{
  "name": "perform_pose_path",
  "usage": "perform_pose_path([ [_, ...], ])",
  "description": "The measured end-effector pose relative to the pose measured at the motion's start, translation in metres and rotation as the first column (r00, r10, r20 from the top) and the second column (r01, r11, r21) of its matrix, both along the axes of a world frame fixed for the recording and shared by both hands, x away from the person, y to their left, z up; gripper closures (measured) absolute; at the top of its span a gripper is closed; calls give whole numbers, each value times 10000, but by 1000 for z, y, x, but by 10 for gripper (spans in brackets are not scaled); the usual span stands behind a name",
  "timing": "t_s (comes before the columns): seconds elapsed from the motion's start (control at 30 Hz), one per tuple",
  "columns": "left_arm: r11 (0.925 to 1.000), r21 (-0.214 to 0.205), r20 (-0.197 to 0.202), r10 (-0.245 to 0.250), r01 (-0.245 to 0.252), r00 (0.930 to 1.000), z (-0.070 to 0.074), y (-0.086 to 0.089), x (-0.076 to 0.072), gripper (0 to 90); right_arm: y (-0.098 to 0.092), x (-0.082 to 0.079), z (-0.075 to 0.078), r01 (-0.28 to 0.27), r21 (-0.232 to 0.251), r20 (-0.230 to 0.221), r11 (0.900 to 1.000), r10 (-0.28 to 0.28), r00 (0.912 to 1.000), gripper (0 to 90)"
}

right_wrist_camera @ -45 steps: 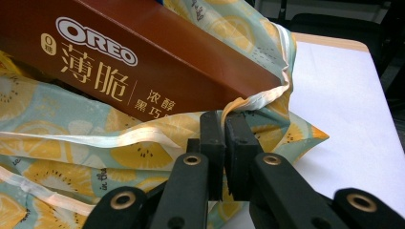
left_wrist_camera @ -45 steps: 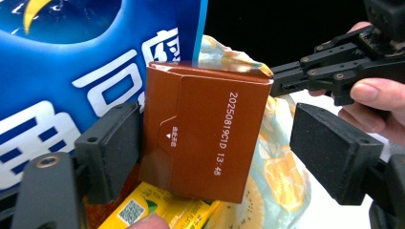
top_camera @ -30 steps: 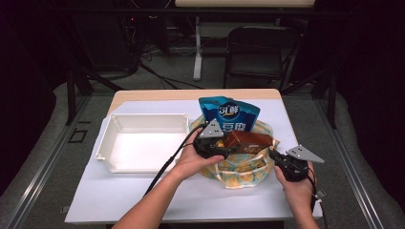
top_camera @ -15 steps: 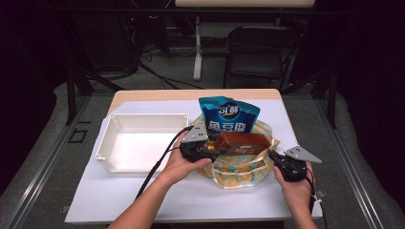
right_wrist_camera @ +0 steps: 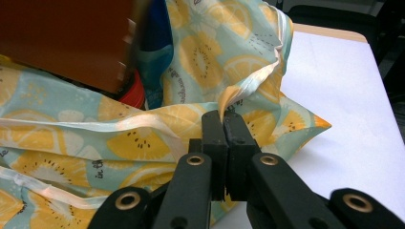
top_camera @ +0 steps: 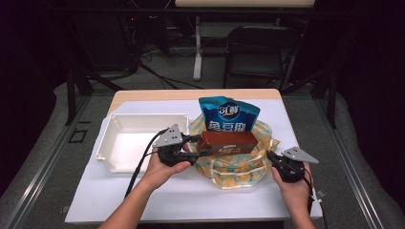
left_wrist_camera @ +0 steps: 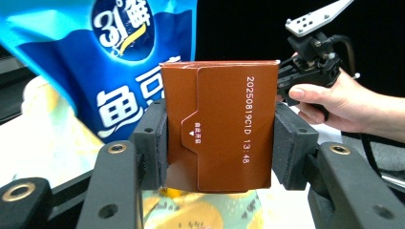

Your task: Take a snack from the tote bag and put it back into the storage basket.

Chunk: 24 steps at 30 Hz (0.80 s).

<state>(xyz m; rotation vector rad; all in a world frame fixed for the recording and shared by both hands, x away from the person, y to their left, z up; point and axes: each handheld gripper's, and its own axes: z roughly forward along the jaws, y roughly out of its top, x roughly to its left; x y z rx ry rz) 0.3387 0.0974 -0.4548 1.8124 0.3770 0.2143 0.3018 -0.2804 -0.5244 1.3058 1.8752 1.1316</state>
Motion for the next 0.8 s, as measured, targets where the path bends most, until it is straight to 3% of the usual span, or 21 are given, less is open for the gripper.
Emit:
perform_pose_path([
  [0.07, 10000, -76, 48, 40, -40, 10000, 0, 5, -2, 481, 2, 1, -2, 36, 247, 146, 9997, -40, 9999, 896],
  [0.27, 9993, -336, 105, 183, -179, 9998, 2, 25, -7, 483, 0, 0, -2, 45, -49, -29, 10000, -45, 10000, 896],
  [0.57, 9982, -543, 292, 283, -267, 9992, 5, 52, -15, 484, 2, 0, -2, -32, -77, -48, 10000, 31, 10000, 896],
  [0.8, 9955, -707, 319, 647, -623, 9974, 2, 76, -18, 484, 3, 0, -3, -31, -160, -80, 9999, 29, 10000, 896],
])
